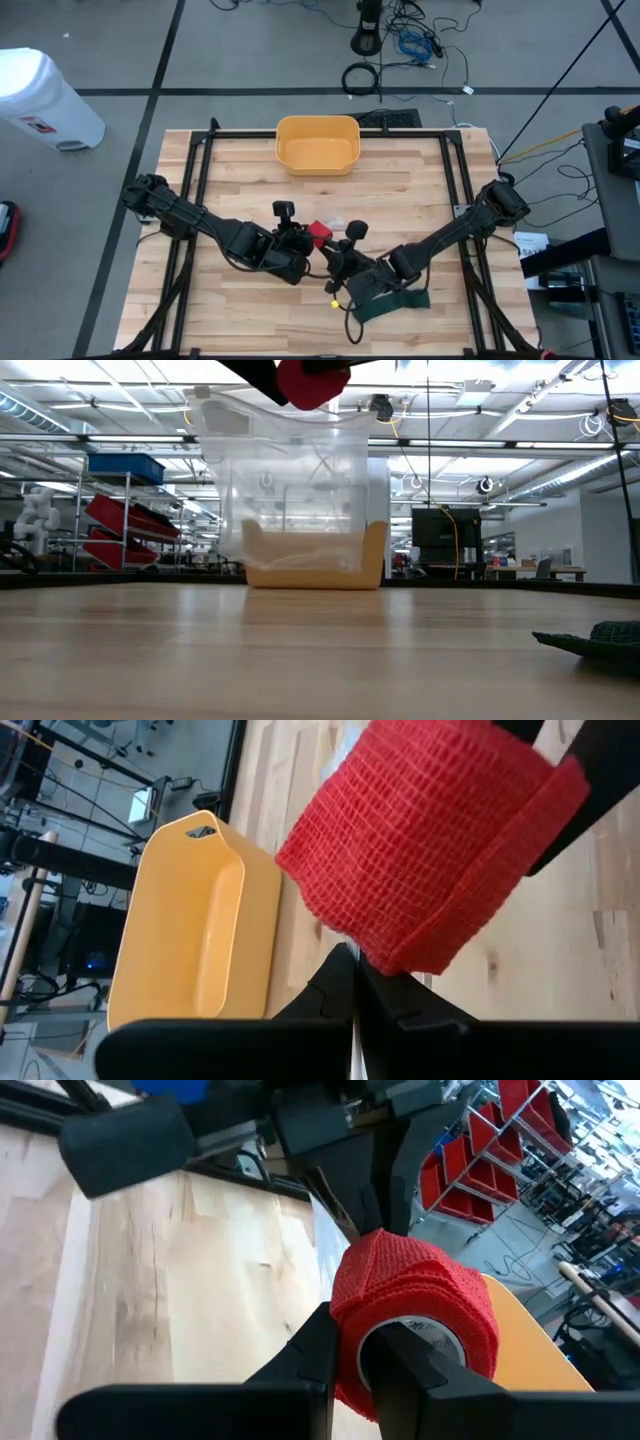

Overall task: Roll bandage
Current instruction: Put the rolled red bandage into the transparent zip bag

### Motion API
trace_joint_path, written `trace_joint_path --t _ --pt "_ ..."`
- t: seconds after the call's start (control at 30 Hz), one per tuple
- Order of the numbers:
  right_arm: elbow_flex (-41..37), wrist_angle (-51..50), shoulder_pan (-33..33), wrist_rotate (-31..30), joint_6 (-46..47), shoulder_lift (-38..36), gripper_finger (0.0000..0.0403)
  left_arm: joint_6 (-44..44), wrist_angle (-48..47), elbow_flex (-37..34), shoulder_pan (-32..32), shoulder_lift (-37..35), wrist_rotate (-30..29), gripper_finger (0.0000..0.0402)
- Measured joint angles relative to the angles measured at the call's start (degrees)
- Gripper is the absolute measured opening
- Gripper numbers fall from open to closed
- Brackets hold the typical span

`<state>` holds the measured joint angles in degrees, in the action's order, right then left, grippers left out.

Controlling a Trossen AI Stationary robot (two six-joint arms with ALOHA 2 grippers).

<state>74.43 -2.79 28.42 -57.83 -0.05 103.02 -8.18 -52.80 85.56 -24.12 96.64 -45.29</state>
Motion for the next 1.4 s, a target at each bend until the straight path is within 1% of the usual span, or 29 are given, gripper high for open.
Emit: trace_joint_path --t 0.13,0.27,0.4,0.43,0.73,0.83,0.87,1.07,1.13,1.23,1.33,1.4 --pt "0.0 -0.6 0.0 3.7 -0.5 0.0 0.0036 0.0 0.0 0.0 0.0 0.0 0.0 0.0002" --pt "0.0 -0.6 0.2 4.5 -0.8 0.0 0.0036 0.1 0.0 0.0 0.0 0.0 0.0 0.0002" --pt "0.0 0.6 0.1 9.8 -4.0 0.0 0.0036 0.1 0.0 0.0 0.0 0.0 0.0 0.0002" --pt "0.0 1.3 0.1 10.3 -4.6 0.0 0.0036 0.1 0.0 0.0 0.0 0.0 0.0 0.0002" --pt "0.0 0.9 0.1 9.3 -4.8 0.0 0.0036 0.0 0.1 0.0 0.0 0.0 0.0 0.0002" --pt "0.0 0.8 0.1 5.6 -3.1 0.0 0.0036 0.0 0.1 0.0 0.0 0.0 0.0 0.0002" --pt "0.0 0.6 0.1 5.2 -2.2 0.0 0.0036 0.0 0.1 0.0 0.0 0.0 0.0 0.0002" --pt "0.0 -1.9 -1.4 5.9 6.3 0.0 0.0036 0.0 -0.2 0.0 0.0 0.0 0.0 0.0002" --pt "0.0 -3.4 -1.8 7.4 9.3 0.0 0.0036 0.0 -0.2 0.0 -0.2 0.0 0.0 0.0002" --pt "0.0 -4.3 -2.3 11.3 12.4 0.0 0.0036 0.0 -0.2 0.0 -0.2 0.0 0.1 0.0002" --pt "0.0 -4.6 -2.6 14.0 13.3 0.0 0.0036 0.0 0.0 0.0 -0.2 0.0 0.1 0.0002" --pt "0.0 -4.4 -2.6 14.3 13.2 0.0 0.0036 0.0 0.0 0.0 -0.2 0.0 0.1 0.0002"
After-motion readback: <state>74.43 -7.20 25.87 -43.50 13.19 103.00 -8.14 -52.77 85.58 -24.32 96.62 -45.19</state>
